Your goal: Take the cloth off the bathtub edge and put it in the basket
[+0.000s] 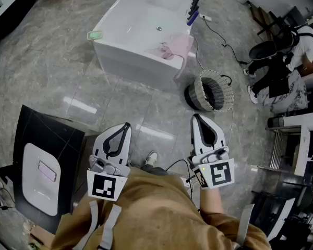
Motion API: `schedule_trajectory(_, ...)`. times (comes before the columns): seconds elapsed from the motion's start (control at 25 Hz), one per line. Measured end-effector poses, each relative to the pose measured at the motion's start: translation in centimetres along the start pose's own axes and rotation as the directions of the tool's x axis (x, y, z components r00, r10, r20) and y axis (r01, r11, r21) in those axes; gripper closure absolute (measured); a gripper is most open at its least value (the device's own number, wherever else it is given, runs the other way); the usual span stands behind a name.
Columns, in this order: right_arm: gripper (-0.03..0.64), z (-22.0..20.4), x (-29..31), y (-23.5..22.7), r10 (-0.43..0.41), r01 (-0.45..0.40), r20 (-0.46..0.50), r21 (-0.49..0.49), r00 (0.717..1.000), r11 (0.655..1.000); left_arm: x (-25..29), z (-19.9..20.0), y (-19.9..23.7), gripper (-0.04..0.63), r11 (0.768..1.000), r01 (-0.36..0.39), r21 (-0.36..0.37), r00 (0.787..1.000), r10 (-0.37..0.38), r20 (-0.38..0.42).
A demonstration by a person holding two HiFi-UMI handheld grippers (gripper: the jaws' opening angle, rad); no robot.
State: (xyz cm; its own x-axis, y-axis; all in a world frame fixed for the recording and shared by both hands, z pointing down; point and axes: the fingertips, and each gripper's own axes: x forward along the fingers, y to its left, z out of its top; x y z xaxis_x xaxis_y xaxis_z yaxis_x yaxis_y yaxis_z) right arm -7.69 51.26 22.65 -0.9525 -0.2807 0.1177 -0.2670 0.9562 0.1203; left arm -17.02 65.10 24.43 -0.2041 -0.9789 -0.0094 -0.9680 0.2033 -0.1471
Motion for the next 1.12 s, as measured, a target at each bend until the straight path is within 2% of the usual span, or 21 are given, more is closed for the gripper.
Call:
schedule_trajectory(0.2,0.614,-0.2,-4.7,-5.3,-0.042,0.042,0.008,0.022,0.999,0.999,3.5,1.8,-5.0,0.588,1.000,0.019,-0.013,1.000,-0.019,-0.025)
schedule_trajectory(0.44,0.614,-0.3,-8.2,-9.8,-0.057,0.054,0.057,0.066,0.997,0.996,5.9,4.0,-8.4,0.588,1.000,-0.019,-0.003,1.000,0.019,-0.017)
schedule_trajectory(0.72,0.613,-1.4,-11.0,-14.1,-0.030,0.029,0.064,0.017,0.997,0.999,7.9,5.8,-10.6,0.588,0.994,-0.106,0.019,0.994,0.106,0.016)
schedule_trajectory(0.96,0.614,-2.0,-11.1,-15.6,-0.010,0.008,0.071,0.031,0.997,0.999,9.6,5.5,-12.0,0.588,0.995,-0.100,0.025,0.995,0.100,-0.004)
schedule_trajectory(1.12,0.612,-2.2,-10.6,-17.2,-0.031,0.027,0.073,0.051,0.997,0.998,11.7,5.8,-12.1,0.588,0.996,-0.077,0.033,0.997,0.077,-0.002)
